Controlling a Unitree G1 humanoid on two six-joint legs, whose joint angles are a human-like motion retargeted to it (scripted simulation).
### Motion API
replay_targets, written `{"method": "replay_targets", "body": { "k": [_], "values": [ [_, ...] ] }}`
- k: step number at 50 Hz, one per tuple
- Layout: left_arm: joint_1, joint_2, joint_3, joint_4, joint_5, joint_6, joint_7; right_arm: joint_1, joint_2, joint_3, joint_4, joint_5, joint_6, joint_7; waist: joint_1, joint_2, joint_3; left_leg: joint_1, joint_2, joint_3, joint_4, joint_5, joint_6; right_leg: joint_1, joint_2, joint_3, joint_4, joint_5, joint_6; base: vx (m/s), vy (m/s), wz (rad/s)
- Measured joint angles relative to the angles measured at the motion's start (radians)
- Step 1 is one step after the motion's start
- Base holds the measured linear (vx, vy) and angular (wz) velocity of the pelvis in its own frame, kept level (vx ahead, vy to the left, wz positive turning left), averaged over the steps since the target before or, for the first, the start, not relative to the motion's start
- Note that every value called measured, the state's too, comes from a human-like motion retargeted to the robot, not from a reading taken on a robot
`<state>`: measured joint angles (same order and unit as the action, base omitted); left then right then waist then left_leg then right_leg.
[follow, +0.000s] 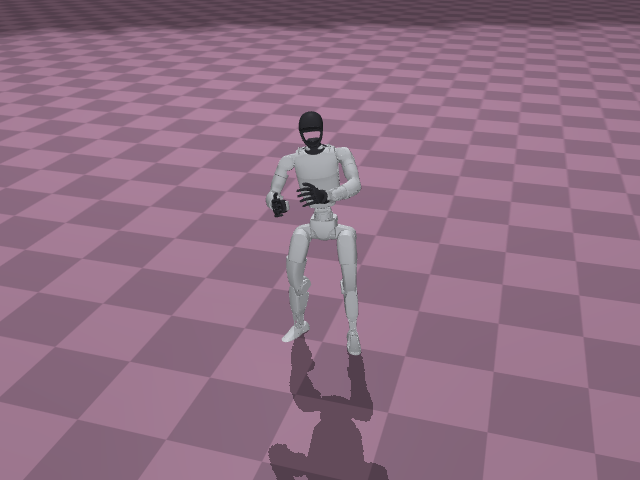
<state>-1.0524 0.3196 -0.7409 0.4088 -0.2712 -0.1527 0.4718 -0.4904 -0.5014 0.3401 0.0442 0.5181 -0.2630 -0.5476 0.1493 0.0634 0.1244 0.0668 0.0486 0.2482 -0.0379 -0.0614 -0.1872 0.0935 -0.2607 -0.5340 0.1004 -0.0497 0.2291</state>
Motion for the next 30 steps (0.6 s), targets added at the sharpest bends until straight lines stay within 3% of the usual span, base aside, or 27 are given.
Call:
{"method": "replay_targets", "body": {
  "k": [5, 7, 13, 15, 16, 17, 18, 20, 22, 25, 30],
  "values": [
    [-0.022, -0.105, -0.014, 0.087, 0.006, 0.01, 0.007, -0.034, 0.079, 0.031, 0.007, 0.142, -0.029, 0.035, -0.009, 0.028, 0.003, 0.003, 0.002, 0.002, -0.005, 0.006, 0.0, -0.004, 0.001, 0.001, 0.008, -0.003, -0.001, 0.0, 0.0, 0.0],
    [-0.009, -0.084, 0.0, 0.075, 0.062, 0.01, -0.017, -0.033, 0.031, 0.013, 0.012, 0.01, 0.017, 0.089, -0.011, 0.04, 0.001, 0.004, 0.002, 0.009, -0.005, 0.006, 0.003, -0.008, 0.0, 0.009, 0.01, -0.002, 0.003, 0.0, 0.0, 0.0],
    [-0.053, 0.028, 0.031, -0.038, 0.196, 0.001, -0.012, 0.032, -0.052, -0.096, -0.083, -0.005, -0.013, 0.084, -0.039, 0.087, 0.0, 0.006, 0.003, 0.029, -0.001, 0.008, 0.002, -0.012, 0.003, 0.028, 0.0, 0.005, 0.012, 0.0, 0.0, 0.0],
    [-0.118, 0.038, 0.022, -0.064, 0.174, 0.001, 0.034, 0.046, -0.002, -0.119, -0.168, 0.256, -0.129, -0.019, -0.062, 0.104, 0.005, 0.007, 0.004, 0.034, -0.001, 0.01, -0.002, -0.01, 0.005, 0.031, -0.006, 0.006, 0.01, 0.0, 0.0, 0.0],
    [-0.15, 0.04, 0.009, -0.066, 0.195, 0.004, 0.025, 0.043, -0.009, -0.129, -0.174, 0.247, -0.132, -0.023, -0.076, 0.108, 0.001, 0.008, 0.004, 0.037, 0.0, 0.01, -0.003, -0.01, 0.006, 0.034, -0.009, 0.007, 0.011, 0.0, 0.0, 0.0],
    [-0.184, 0.04, -0.004, -0.064, 0.221, 0.003, -0.002, 0.038, -0.011, -0.136, -0.185, 0.258, -0.132, 0.024, -0.091, 0.113, -0.001, 0.009, 0.004, 0.041, 0.001, 0.009, -0.004, -0.01, 0.006, 0.038, -0.011, 0.007, 0.012, 0.02, -0.02, -0.2],
    [-0.222, 0.037, -0.015, -0.053, 0.261, -0.003, -0.066, 0.028, -0.006, -0.135, -0.208, 0.304, -0.126, 0.174, -0.109, 0.119, -0.002, 0.011, 0.005, 0.045, 0.003, 0.007, -0.004, -0.01, 0.007, 0.043, -0.011, 0.006, 0.012, 0.02, -0.02, -0.23],
    [-0.293, 0.022, -0.048, -0.028, 0.304, -0.008, -0.101, 0.004, -0.005, -0.143, -0.205, 0.308, -0.129, 0.242, -0.145, 0.127, -0.008, 0.013, 0.006, 0.056, 0.006, 0.005, -0.004, -0.013, 0.008, 0.054, -0.013, 0.007, 0.013, 0.02, -0.02, -0.29],
    [-0.396, -0.005, -0.095, 0.034, 0.31, -0.01, 0.004, -0.061, -0.023, -0.147, -0.141, 0.125, -0.161, -0.073, -0.182, 0.135, -0.001, 0.016, 0.006, 0.071, 0.005, 0.006, -0.006, -0.019, 0.008, 0.067, -0.013, 0.007, 0.016, 0.02, -0.02, -0.38],
    [-0.503, -0.032, -0.17, 0.143, 0.389, -0.029, 0.039, -0.136, -0.041, -0.116, -0.069, -0.073, -0.152, -0.174, -0.245, 0.143, -0.003, 0.022, 0.009, 0.101, 0.009, 0.0, -0.006, -0.032, 0.01, 0.097, -0.012, 0.008, 0.022, 0.02, -0.02, -0.53],
    [-0.623, -0.086, -0.279, 0.353, 0.433, -0.019, 0.1, -0.243, 0.042, -0.112, 0.03, -0.038, -0.201, -0.281, -0.345, 0.156, 0.015, 0.037, 0.014, 0.169, 0.015, -0.011, 0.0, -0.06, 0.018, 0.166, -0.011, 0.014, 0.027, 0.01, -0.02, -0.73]
  ]
}}
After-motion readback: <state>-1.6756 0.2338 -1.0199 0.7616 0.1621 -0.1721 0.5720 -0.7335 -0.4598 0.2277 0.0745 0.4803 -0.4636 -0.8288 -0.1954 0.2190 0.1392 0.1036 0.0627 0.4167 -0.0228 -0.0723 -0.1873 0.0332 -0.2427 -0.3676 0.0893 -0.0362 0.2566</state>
